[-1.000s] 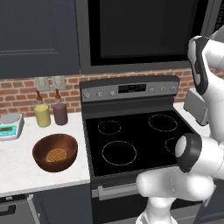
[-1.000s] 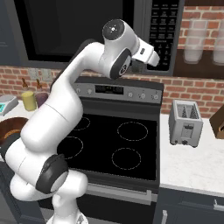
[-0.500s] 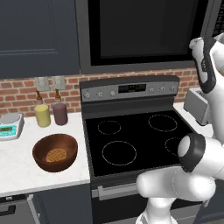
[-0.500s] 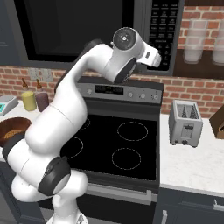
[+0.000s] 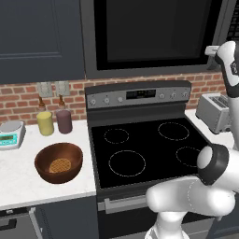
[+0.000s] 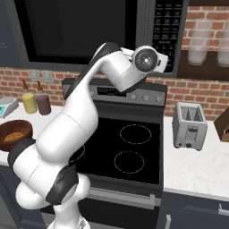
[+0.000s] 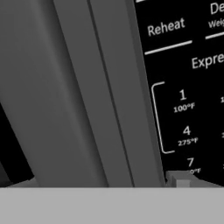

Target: Open the microwave, place the bowl with waffle inside the microwave, then close the microwave door and turn it on.

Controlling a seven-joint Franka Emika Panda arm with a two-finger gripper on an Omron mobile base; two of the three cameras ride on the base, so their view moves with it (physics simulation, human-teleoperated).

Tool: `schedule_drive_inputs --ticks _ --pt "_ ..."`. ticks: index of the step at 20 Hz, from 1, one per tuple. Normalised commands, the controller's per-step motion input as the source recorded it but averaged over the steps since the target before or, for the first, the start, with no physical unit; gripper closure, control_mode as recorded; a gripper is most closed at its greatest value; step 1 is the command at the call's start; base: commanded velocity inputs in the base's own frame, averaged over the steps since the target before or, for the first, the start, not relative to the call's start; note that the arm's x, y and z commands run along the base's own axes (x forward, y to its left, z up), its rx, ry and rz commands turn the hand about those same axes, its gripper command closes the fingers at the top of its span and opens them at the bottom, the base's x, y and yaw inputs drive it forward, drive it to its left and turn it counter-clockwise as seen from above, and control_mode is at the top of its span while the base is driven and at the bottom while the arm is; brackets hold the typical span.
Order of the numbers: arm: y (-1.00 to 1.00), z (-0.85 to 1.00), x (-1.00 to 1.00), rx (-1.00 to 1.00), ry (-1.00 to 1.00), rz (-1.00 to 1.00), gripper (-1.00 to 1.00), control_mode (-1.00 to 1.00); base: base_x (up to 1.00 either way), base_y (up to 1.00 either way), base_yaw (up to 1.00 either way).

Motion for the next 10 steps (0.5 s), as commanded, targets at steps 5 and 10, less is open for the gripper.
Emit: schedule_drive_inputs --ticks 5,10 --pt "0.99 -0.39 1.0 0.0 0.0 0.11 1.0 -1.0 0.0 0.0 0.0" --pt "1.0 -0.43 1.0 0.0 0.0 0.09 1.0 -1.0 0.0 0.0 0.0"
